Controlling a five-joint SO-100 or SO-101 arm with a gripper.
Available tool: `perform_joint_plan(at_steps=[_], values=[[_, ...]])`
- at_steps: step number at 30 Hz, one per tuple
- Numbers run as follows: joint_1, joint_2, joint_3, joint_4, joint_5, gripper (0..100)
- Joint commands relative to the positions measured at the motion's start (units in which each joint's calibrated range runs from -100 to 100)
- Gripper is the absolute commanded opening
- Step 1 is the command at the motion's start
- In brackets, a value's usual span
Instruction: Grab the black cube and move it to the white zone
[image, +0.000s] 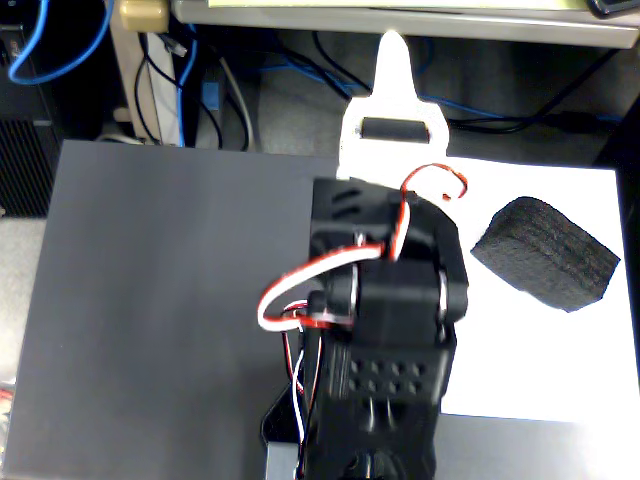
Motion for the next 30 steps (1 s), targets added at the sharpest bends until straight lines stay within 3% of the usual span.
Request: perform_joint_plan(at_steps=[1, 5, 9, 13, 16, 21, 26, 28, 30], values=[[-0.12, 0.08, 8.74, -9.20, 0.13, 27], [-0.12, 0.08, 24.51, -18.04, 0.18, 27], [0.32, 0.16, 35.76, -18.38, 0.24, 27], [5.40, -0.01, 36.21, -18.55, -0.34, 26], [8.86, -0.01, 35.57, -19.92, -0.03, 10], [-0.78, -0.09, 35.67, -21.13, 0.03, 4], [-1.52, -0.09, 35.76, -22.75, -0.34, 1], [-1.52, -4.21, 36.48, -24.30, -0.29, 1], [-1.52, -14.87, 36.39, -18.64, 0.03, 1]])
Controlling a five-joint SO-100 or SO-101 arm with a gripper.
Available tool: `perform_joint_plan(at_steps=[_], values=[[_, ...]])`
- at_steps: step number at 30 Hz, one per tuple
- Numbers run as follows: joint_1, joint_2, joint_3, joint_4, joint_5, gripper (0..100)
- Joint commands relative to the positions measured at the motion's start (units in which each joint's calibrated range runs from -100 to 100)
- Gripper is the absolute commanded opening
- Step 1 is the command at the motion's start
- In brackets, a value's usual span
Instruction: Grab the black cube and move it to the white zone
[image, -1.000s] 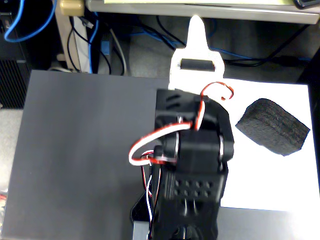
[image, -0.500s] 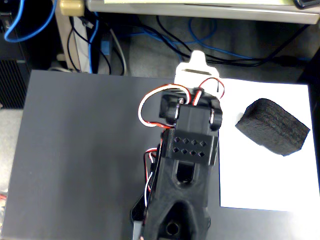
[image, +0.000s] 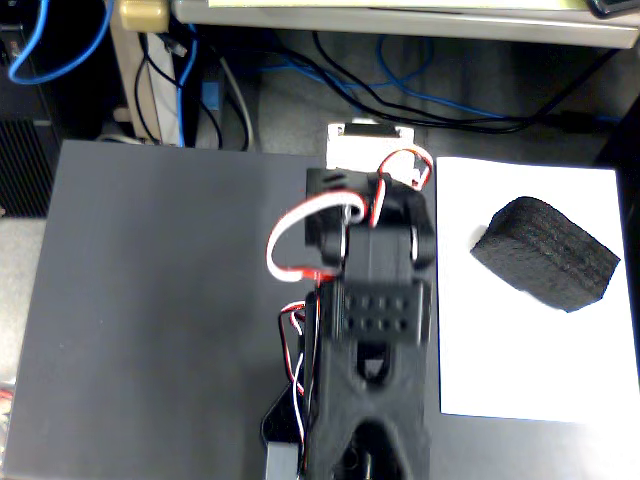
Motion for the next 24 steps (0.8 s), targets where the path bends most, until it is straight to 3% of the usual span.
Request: perform_joint_plan(at_steps=[1, 4, 11, 24], values=[[-0.12, -13.57, -0.63, 7.47, 0.08, 1], [-0.48, -12.31, -0.27, 8.59, -0.29, 1], [-0.12, -12.39, 22.76, 6.10, 0.24, 2], [-0.34, -12.22, 22.76, 6.19, 0.24, 2]])
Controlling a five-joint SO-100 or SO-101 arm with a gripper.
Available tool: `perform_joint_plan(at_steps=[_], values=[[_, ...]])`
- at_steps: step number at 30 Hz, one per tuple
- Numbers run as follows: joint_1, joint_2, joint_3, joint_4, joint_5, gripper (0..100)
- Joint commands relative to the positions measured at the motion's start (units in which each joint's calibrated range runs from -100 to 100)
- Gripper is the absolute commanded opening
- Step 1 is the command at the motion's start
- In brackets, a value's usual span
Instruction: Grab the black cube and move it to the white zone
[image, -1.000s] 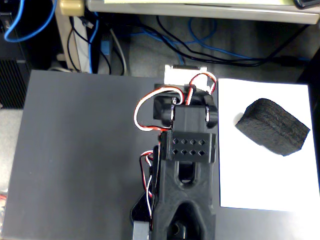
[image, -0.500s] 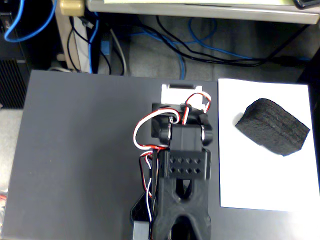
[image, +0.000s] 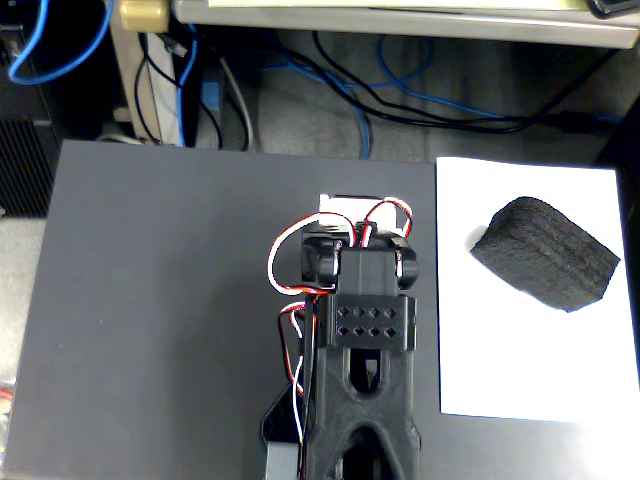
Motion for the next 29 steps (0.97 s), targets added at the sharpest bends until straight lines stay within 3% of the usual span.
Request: perform_joint_plan(at_steps=[1, 4, 8, 14, 29], values=[[0.10, -0.15, 0.00, -1.26, 0.24, 2], [0.40, -0.24, -0.09, -1.95, 0.18, 2], [14.23, -0.24, -0.09, -1.26, -0.18, 2], [5.26, -0.24, 0.00, -1.26, -0.23, 1], [4.81, -0.24, 0.00, -1.26, 0.13, 1]])
